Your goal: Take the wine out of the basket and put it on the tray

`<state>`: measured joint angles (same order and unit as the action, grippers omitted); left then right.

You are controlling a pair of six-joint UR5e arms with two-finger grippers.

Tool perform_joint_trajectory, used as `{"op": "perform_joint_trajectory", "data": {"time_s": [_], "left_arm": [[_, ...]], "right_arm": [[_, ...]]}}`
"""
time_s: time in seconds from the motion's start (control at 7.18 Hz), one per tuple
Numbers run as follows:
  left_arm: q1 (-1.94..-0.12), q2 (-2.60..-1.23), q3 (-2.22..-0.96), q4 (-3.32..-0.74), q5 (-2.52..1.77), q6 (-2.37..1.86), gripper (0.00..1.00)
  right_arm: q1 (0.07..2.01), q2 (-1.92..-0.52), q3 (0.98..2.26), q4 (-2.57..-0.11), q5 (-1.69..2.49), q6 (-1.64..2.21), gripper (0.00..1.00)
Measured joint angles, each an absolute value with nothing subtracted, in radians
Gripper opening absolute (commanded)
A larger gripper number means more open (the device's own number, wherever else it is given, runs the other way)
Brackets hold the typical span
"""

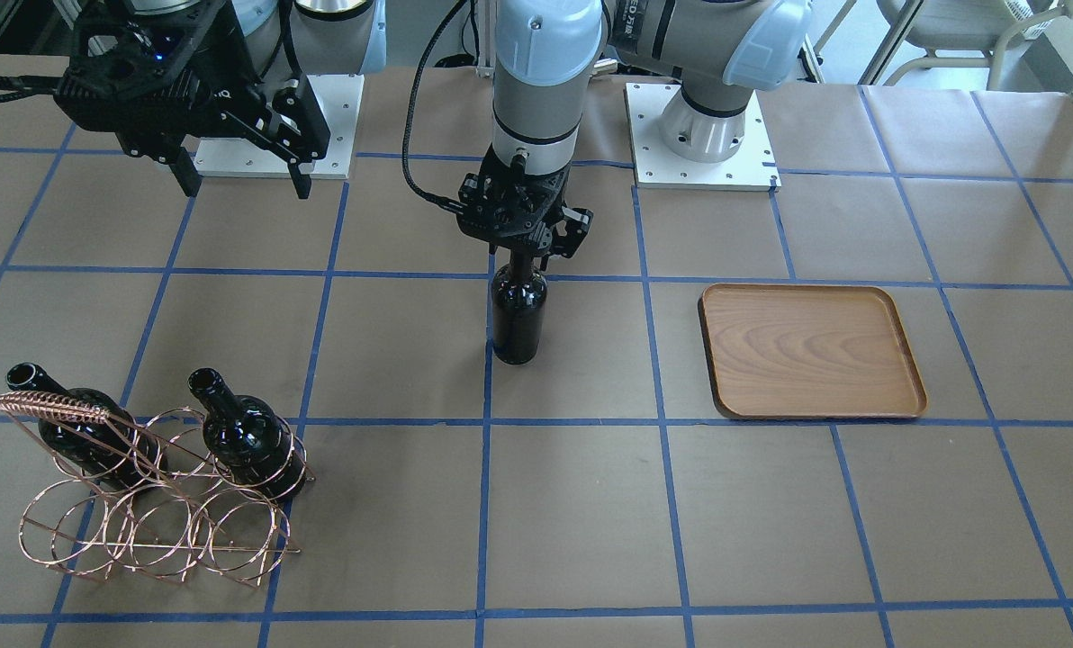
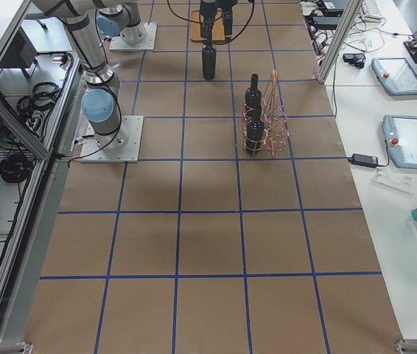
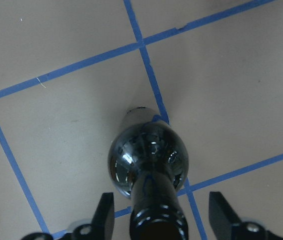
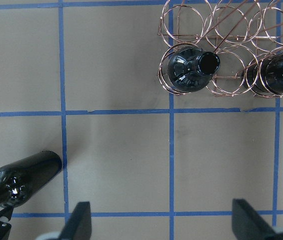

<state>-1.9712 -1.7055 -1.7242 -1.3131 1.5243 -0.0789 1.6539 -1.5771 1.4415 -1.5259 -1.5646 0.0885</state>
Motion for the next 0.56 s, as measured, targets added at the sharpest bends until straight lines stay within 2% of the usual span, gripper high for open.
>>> {"op": "perform_joint_trajectory", "data": {"time_s": [0.14,0.28,0.42,0.56], "left_arm": [[-1.971,-1.707,-1.724,-1.313,1.524,-0.079,0.51],[-1.971,-1.708,-1.724,-1.312,1.523,-0.080,0.31],[-1.971,-1.708,-1.724,-1.313,1.523,-0.080,0.00],[-1.971,-1.708,-1.724,-1.313,1.521,-0.078,0.00]], "right_arm": [[1.654,-1.577,1.441,-1.524,-1.564,0.089,1.00],[1.654,-1.578,1.441,-1.524,-1.564,0.089,1.00],[1.654,-1.578,1.440,-1.524,-1.565,0.089,1.00],[1.654,-1.578,1.441,-1.524,-1.567,0.089,1.00]]}}
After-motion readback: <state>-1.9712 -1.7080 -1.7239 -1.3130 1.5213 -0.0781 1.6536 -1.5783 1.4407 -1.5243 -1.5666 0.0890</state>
